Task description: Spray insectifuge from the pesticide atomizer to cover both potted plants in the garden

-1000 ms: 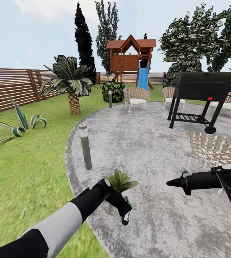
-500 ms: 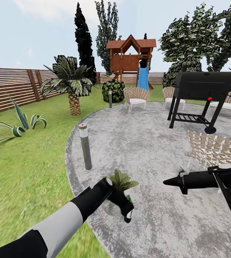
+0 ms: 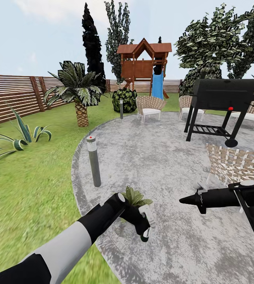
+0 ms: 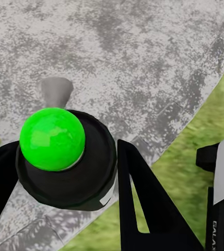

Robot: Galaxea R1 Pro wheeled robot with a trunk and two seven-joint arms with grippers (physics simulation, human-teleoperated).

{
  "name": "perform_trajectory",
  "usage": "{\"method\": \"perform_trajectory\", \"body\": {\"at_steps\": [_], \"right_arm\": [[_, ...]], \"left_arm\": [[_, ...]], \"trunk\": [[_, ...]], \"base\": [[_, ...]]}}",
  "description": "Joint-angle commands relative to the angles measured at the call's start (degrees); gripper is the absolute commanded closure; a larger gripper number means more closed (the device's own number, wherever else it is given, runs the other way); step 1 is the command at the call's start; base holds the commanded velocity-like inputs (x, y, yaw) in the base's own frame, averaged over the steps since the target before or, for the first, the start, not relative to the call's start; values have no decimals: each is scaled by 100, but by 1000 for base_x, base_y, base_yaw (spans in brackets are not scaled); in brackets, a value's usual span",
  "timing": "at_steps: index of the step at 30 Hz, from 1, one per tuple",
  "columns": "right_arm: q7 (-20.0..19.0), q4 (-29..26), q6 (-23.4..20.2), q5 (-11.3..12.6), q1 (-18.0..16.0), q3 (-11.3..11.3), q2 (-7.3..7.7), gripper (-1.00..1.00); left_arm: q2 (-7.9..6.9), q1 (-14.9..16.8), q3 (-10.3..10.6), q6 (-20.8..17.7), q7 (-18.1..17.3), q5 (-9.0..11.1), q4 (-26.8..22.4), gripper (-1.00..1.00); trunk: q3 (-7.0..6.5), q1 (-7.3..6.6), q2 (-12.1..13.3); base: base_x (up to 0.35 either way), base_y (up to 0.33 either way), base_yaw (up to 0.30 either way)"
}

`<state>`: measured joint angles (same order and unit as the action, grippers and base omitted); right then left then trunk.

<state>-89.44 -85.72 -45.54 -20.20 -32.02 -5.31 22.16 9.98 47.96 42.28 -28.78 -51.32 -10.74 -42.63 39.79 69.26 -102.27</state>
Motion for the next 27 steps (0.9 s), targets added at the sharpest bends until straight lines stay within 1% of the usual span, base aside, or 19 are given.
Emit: {"method": "perform_trajectory", "body": {"at_steps": [1,15,23,24,25,26,27], "right_arm": [[-56,-6,-61,-54,-6,-5,-1,100],[-56,-6,-73,-55,-6,-5,-36,100],[-56,2,-77,-55,-6,1,-38,100],[-56,2,-77,-54,-6,3,-81,100],[-56,3,-77,-57,-6,3,-240,100],[-56,0,-77,-60,-6,4,-360,100],[-56,-1,-77,-60,-6,4,-430,100]], "left_arm": [[1,3,-3,-32,-40,-34,-8,100],[1,-5,9,-17,-51,-27,-7,100],[1,-6,-13,-23,-173,-56,7,100],[1,-6,-16,-28,-175,-63,8,100],[1,-6,-17,-30,-176,-66,9,100],[1,-6,-17,-31,-176,-68,9,100],[1,-6,-18,-31,-177,-68,9,100]], "trunk": [[6,-1,-3],[6,-1,-3],[6,-1,-3],[6,-1,-3],[6,-1,-3],[6,-1,-3],[6,-1,-3]], "base": [[0,0,0],[0,0,0],[0,0,0],[0,0,0],[0,0,0],[0,0,0],[0,0,0]]}}
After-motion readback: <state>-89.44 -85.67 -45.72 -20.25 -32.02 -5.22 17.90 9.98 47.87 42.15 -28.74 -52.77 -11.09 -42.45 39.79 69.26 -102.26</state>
